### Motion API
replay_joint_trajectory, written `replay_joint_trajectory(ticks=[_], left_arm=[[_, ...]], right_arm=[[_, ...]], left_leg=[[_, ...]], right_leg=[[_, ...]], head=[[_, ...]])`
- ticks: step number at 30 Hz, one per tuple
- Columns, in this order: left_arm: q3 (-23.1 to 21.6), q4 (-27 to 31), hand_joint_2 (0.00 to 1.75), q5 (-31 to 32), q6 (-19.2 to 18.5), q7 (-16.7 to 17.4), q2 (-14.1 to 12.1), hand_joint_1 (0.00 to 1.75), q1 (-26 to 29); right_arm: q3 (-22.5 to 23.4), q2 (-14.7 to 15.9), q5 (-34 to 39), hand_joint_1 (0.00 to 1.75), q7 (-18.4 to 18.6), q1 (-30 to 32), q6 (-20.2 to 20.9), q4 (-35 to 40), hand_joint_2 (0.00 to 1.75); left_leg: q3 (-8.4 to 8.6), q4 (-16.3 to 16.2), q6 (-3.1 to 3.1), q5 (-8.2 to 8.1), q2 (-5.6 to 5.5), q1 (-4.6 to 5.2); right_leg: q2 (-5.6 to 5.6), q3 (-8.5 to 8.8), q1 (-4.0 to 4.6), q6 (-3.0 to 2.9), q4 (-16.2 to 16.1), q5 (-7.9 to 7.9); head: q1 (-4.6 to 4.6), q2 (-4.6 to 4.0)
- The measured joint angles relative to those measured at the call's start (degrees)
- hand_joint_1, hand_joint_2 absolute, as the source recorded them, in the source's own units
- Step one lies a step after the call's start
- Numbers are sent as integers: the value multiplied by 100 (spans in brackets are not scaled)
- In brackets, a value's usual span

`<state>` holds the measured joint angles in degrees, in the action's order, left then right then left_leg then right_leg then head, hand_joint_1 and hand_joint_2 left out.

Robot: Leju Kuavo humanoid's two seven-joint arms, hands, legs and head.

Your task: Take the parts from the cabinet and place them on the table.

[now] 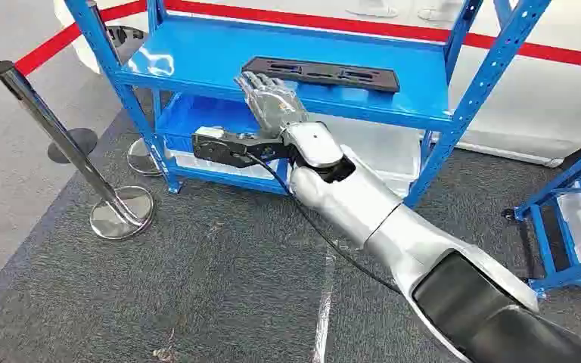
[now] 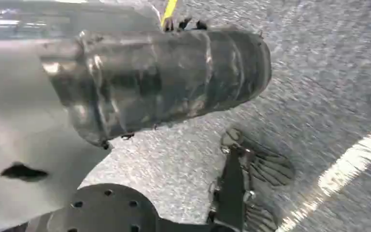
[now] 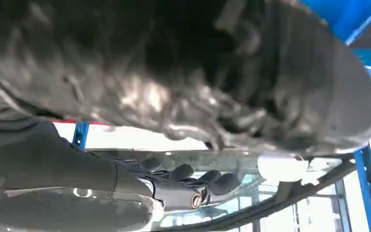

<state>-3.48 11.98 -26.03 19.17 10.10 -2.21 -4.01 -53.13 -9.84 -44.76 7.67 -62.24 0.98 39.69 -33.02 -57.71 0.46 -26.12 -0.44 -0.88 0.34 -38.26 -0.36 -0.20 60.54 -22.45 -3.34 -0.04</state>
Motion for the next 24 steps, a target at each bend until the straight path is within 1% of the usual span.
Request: replay_joint_trajectory(ticks=[1,2,3,4,5,6,7,8,9,10,11,12,13,14,15,16,17,19,20,21,22,23,24], left_arm=[[-7,-2,0,0,2,0,0,0,-20],[-15,-2,0,0,9,0,-2,0,-21],[-22,-2,0,0,9,0,-2,0,-17],[-24,-4,0,0,17,0,-2,0,-14],[-26,-4,0,0,20,2,-2,0,-14],[-26,-4,0,2,17,0,4,0,-11],[-26,-4,0,2,17,0,2,0,-22],[-28,-4,0,2,17,0,-2,0,-30],[-33,-4,0,2,20,0,-7,0,-29],[-35,-4,0,0,20,0,-9,0,-22],[-35,-4,0,0,18,0,-7,0,-5],[-35,-4,0,-2,17,0,-4,0,9],[-35,-4,0,-6,17,0,0,0,17],[-35,-4,0,-13,17,0,0,0,15],[-35,-4,0,-15,17,0,-2,0,7],[-35,-4,0,-18,20,0,-2,0,1],[-35,-4,0,-17,24,4,-2,0,-15],[-37,-4,0,-24,26,18,0,0,-25],[-37,-4,0,-35,28,20,0,0,-28],[-39,-4,0,-35,33,37,2,0,-16],[-39,-4,0,-39,33,44,7,0,2],[-39,-7,0,-39,33,44,7,0,0],[-39,-4,0,-42,31,44,7,0,-10]], right_arm=[[-20,11,-2,0,2,-15,2,2,0],[-32,11,-2,0,0,-15,2,9,0],[-41,26,-4,0,4,-9,2,11,0],[-44,33,-4,0,13,-13,2,11,0],[-50,33,-13,0,18,-28,4,18,0],[-55,33,-31,0,22,-34,7,33,0],[-55,33,-44,0,31,-54,13,33,0],[-66,35,-52,0,48,-66,41,33,0],[-90,37,-64,0,66,-63,77,33,0],[-120,48,-68,0,79,-53,101,26,0],[-129,59,-68,0,81,-38,103,24,0],[-133,68,-68,0,87,-28,103,24,0],[-135,79,-68,0,90,-27,103,24,0],[-135,83,-68,0,92,-34,103,24,0],[-138,83,-70,0,98,-49,103,24,0],[-142,83,-72,0,98,-71,103,24,0],[-166,85,-87,0,105,-100,103,17,0],[-197,92,-107,0,114,-106,99,11,0],[-230,94,-120,0,116,-104,98,11,0],[-238,94,-125,0,116,-106,92,13,0],[-240,96,-153,0,120,-99,74,13,0],[-240,101,-171,0,122,-109,59,11,0],[-240,105,-215,0,129,-114,14,11,0]], left_leg=[[-35,-64,-47,-34,-9,49],[-53,-36,-66,-31,-13,37],[-42,-31,-93,-33,-11,26],[-18,-4,-122,-41,-1,21],[-10,-19,-148,-82,-1,25],[-24,-95,-172,-139,8,19],[-138,-353,-200,-272,14,18],[-338,-734,-222,-426,15,6],[-637,-1265,-248,-617,16,3],[-911,-1711,-264,-760,15,4],[-1116,-1993,-272,-802,16,4],[-1186,-2005,-267,-691,16,3],[-1123,-1746,-252,-434,15,4],[-916,-1230,-220,-71,15,5],[-625,-583,-182,289,16,15],[-476,-155,-132,425,22,29],[-337,-34,-97,311,17,76],[-359,-36,-56,266,16,86],[-351,-32,-28,246,10,90],[-292,46,5,268,15,7],[-240,75,22,255,26,15],[-217,76,56,233,25,18],[-201,67,90,208,25,17]], right_leg=[[5,115,15,-17,-110,-76],[11,87,26,-45,-72,-95],[24,82,44,-62,-84,-104],[33,85,49,-102,-92,-118],[34,125,-12,-131,-136,-106],[38,178,-19,-157,-160,-123],[27,215,-23,-189,-165,-144],[26,239,-20,-213,-166,-162],[24,267,-13,-229,-165,-187],[24,285,-9,-229,-161,-214],[30,303,-5,-232,-157,-233],[39,330,-1,-233,-155,-256],[51,368,4,-228,-155,-282],[56,418,7,-224,-156,-314],[58,474,11,-211,-159,-353],[60,493,17,-190,-163,-381],[72,481,50,-149,-151,-408],[61,479,42,-116,-161,-425],[53,500,40,-79,-182,-445],[50,481,63,-46,-143,-500],[19,448,43,-5,-25,-535],[10,327,41,19,241,-689],[9,78,21,37,701,-883]], head=[[-6,0],[-16,0],[-2,0],[11,0],[13,0],[7,0],[-29,0],[-31,0],[-28,0],[-35,0],[-33,0],[-37,0],[-31,0],[-33,0],[-33,0],[-35,0],[-29,0],[-24,0],[-28,0],[-24,0],[-20,0],[-6,0],[0,0]])
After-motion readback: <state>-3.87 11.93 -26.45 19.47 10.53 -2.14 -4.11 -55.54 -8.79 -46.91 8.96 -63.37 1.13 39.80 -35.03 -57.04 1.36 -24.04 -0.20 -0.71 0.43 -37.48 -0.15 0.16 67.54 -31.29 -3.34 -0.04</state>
